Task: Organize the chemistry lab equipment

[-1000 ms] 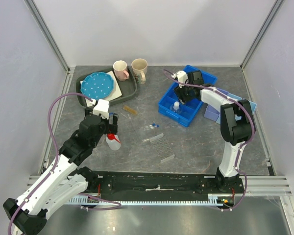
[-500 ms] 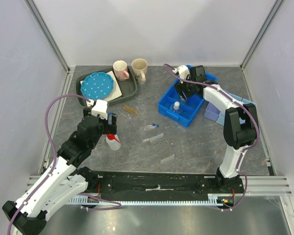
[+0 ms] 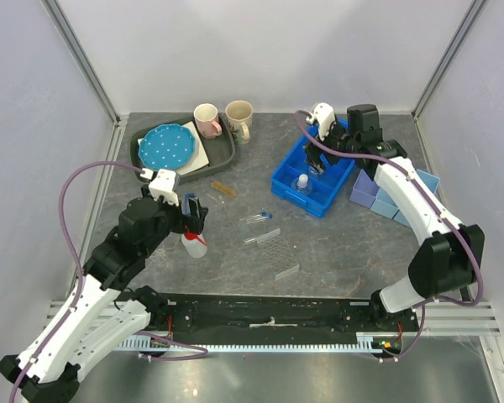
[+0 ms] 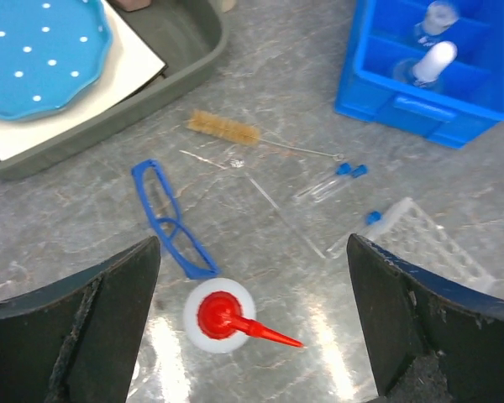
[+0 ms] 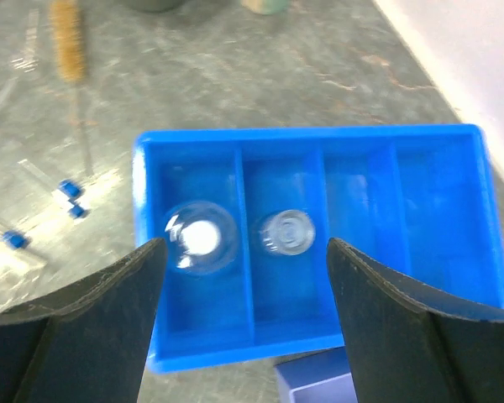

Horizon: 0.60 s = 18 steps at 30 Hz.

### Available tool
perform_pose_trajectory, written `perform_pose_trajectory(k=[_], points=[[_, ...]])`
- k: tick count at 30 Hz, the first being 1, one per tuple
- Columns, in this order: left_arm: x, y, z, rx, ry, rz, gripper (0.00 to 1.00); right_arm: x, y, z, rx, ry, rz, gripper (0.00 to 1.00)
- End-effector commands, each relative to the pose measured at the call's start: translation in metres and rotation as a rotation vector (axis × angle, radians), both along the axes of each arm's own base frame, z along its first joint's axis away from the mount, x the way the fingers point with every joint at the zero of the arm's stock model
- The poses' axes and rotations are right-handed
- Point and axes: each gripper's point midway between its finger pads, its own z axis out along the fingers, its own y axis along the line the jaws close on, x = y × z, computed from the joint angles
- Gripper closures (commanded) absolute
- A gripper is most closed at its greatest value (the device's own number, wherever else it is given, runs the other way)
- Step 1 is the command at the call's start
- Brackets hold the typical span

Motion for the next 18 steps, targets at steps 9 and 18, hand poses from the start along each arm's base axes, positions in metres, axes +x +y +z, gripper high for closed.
perform_pose_trajectory(k=[9, 18], points=[[-0.052, -0.007, -0.032, -0.161, 0.518, 0.142, 0.03, -0.1, 0.029, -0.024, 0.143, 0.11, 0.305, 0.12], [-0.052, 0.004, -0.06, -0.31, 0.655, 0.483, 0.0, -0.12, 0.03, -0.031, 0.165, 0.107, 0.339, 0.11]])
